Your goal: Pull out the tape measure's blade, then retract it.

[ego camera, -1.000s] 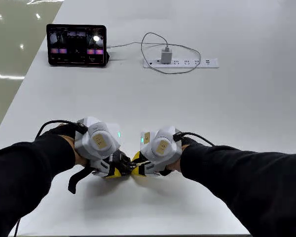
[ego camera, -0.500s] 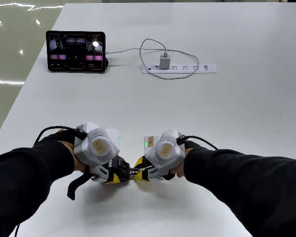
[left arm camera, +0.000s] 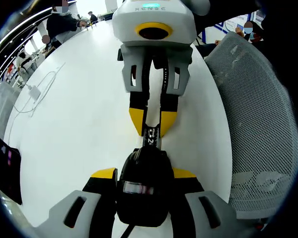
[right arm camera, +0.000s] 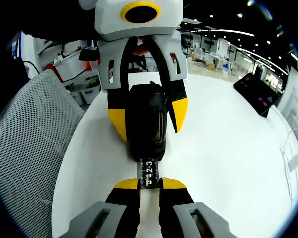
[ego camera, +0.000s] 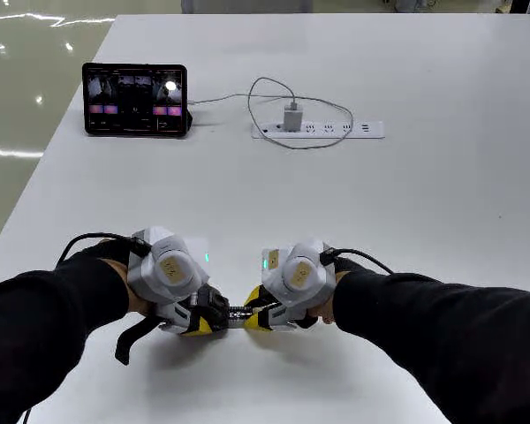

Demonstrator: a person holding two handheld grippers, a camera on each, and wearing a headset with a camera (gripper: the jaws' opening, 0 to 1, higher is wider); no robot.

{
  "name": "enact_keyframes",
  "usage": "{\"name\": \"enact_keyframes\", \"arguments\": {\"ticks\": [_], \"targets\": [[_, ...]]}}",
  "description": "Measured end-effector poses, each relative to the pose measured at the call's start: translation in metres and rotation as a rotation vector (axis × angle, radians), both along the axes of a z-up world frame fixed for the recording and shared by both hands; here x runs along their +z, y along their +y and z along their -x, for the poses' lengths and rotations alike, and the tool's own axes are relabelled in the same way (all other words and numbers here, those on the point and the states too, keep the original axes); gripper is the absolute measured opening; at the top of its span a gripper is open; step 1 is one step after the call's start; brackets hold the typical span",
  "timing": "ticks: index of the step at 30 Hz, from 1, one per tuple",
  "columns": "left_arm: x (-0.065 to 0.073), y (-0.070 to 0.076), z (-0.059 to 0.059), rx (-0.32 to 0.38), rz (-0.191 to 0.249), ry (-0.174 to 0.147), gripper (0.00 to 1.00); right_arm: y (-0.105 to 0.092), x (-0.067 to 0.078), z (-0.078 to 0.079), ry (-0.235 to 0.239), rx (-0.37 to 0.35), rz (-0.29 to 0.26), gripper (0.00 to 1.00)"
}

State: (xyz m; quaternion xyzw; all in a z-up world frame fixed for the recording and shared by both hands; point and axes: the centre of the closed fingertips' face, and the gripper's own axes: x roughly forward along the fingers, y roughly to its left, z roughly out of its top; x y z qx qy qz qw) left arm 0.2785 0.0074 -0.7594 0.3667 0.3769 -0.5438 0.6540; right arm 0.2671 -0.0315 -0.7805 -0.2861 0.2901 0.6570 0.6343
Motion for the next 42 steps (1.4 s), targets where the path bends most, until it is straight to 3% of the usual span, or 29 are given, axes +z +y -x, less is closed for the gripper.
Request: {"name": "enact_keyframes", "arguments": {"ticks": [42], "targets": [[0.001,-0.001,0.0,-0.003,0.007,0.002,0.35,-0.035,0.0,-0.001,0.011,-0.055,0.004,0.1]]}}
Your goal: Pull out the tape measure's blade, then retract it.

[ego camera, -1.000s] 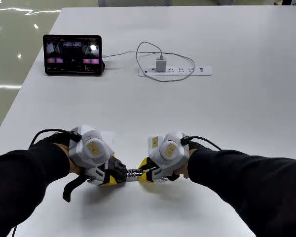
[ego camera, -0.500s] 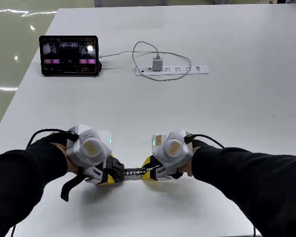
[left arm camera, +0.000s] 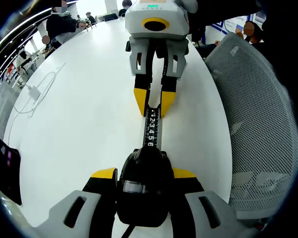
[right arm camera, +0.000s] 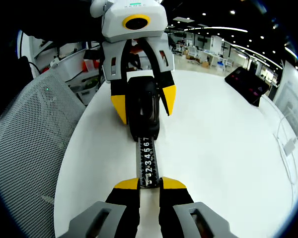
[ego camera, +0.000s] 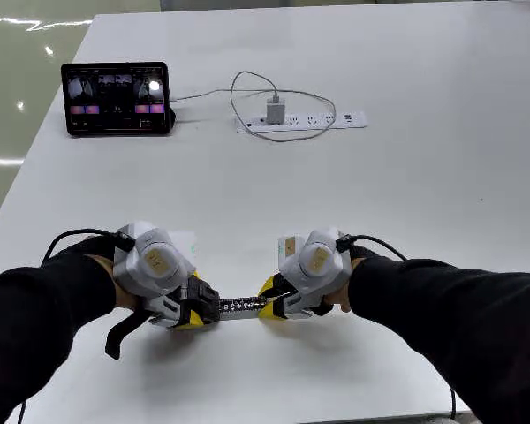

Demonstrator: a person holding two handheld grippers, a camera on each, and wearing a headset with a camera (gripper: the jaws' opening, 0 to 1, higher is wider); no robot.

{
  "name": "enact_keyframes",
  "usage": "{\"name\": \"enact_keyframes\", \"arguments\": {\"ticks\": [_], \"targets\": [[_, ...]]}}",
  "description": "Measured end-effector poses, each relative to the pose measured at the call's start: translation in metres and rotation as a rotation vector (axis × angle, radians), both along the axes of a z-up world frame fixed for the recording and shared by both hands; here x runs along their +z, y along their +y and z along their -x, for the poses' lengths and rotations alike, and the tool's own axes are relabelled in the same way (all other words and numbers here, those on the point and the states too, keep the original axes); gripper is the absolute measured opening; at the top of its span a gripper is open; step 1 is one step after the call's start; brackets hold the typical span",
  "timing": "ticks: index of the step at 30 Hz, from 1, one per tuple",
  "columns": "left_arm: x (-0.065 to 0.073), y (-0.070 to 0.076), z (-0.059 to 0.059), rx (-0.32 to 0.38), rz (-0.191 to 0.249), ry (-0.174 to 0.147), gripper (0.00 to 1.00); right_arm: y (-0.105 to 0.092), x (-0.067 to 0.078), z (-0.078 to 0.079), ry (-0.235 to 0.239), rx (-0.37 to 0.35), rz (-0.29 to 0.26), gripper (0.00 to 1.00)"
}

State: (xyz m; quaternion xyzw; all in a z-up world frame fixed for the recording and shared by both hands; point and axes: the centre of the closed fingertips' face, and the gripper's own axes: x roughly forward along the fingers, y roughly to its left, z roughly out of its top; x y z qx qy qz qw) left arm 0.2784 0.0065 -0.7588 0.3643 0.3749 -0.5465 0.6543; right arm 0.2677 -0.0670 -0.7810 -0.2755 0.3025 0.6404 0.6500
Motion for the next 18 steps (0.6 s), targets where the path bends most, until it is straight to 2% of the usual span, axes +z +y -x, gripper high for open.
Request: {"name": "enact_keyframes", "arguments": {"ticks": [18], "targets": [[-0.001,0.0,0.0,-0.002,-0.005,-0.009,0.35,-0.026,0.002,0.0,-0.001,-0.014,0.007,0.1]]}}
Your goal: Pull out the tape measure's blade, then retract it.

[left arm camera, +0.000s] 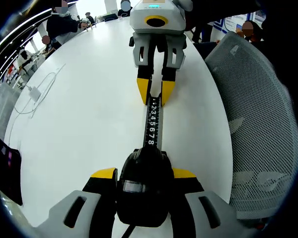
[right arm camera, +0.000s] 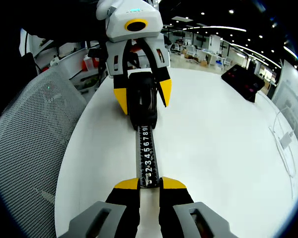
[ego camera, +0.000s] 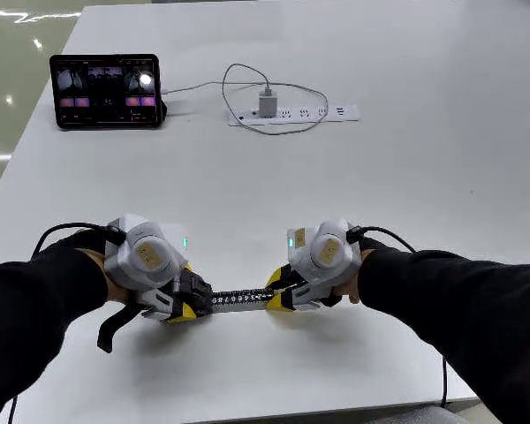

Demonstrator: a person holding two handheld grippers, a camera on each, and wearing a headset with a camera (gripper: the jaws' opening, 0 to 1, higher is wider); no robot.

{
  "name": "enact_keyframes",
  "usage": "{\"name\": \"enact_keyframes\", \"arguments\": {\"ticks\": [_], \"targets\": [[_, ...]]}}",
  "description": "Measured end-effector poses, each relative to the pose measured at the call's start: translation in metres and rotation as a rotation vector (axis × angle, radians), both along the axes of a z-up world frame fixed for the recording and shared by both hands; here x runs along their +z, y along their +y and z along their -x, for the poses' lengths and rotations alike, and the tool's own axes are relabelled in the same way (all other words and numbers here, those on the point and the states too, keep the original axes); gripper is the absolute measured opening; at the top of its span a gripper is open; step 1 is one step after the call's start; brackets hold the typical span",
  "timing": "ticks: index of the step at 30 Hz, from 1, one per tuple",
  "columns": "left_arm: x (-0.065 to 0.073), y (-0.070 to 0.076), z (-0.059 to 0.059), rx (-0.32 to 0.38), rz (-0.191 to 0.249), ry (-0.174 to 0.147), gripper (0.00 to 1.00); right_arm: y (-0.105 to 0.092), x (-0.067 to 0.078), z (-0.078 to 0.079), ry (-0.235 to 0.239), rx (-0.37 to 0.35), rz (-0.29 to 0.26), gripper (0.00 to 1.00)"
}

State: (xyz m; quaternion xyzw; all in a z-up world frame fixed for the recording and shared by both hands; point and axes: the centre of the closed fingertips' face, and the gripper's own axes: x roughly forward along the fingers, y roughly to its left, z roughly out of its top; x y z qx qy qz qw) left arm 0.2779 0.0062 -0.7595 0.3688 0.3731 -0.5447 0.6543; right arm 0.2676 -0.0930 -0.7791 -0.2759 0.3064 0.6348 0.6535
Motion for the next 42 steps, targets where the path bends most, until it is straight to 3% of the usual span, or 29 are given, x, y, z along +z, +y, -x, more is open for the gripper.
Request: {"name": "enact_keyframes", "arguments": {"ticks": [9,42], "targets": [[0.0,0.0,0.0,0.0,-0.004,0.006,0.35,-0.01,0.0,-0.001,0.005,-0.025,-0.016,0.1],[0.0,-0.001,-0.001,0.011,0.002,0.001,0.35,-0.048,-0.001,-0.002,0.015,-0.028,0.013,0.1]]}}
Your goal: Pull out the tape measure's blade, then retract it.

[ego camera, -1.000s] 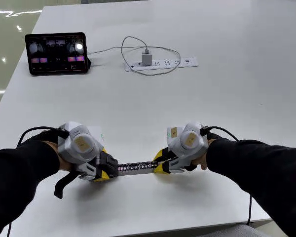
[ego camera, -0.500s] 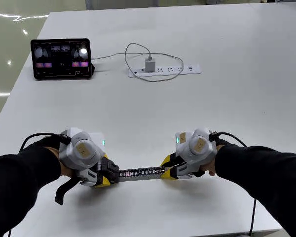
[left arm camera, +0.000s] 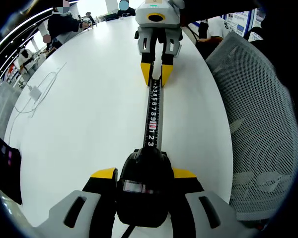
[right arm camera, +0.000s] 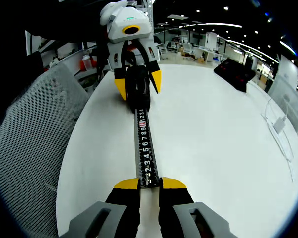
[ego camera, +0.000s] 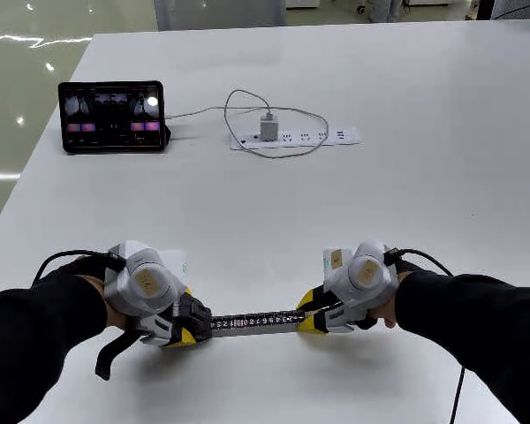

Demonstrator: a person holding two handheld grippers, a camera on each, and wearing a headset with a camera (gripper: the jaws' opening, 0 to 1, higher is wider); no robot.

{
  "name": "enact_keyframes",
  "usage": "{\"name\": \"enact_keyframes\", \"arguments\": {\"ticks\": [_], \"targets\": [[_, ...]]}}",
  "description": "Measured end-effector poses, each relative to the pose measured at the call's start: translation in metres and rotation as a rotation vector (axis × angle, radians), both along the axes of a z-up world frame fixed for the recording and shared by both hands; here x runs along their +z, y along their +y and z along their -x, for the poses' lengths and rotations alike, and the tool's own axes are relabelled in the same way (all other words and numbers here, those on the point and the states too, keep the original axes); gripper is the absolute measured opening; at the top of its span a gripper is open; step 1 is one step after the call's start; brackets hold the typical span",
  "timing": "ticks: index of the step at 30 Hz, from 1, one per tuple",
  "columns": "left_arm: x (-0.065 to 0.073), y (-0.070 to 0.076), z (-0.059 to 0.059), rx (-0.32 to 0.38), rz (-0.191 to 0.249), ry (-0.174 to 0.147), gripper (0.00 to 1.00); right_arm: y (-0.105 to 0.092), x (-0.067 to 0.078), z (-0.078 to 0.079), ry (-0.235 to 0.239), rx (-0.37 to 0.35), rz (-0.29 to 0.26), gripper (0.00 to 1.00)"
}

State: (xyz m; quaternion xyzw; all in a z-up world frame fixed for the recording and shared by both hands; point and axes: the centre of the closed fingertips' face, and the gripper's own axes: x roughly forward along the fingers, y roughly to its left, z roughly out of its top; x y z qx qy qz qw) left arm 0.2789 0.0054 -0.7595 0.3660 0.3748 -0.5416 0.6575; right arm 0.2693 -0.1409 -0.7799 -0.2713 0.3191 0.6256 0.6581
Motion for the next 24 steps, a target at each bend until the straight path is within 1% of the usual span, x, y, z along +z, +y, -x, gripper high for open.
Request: {"name": "enact_keyframes", "arguments": {"ticks": [11,24], "targets": [[0.0,0.0,0.0,-0.002,-0.002,-0.001,0.35,-0.011,0.0,-0.001,-0.003,-0.008,0.008,0.1],[0.0,0.0,0.0,0.0,-0.002,-0.002,0.35,-0.022,-0.001,-0.001,0.004,-0.018,0.013,0.1]]}}
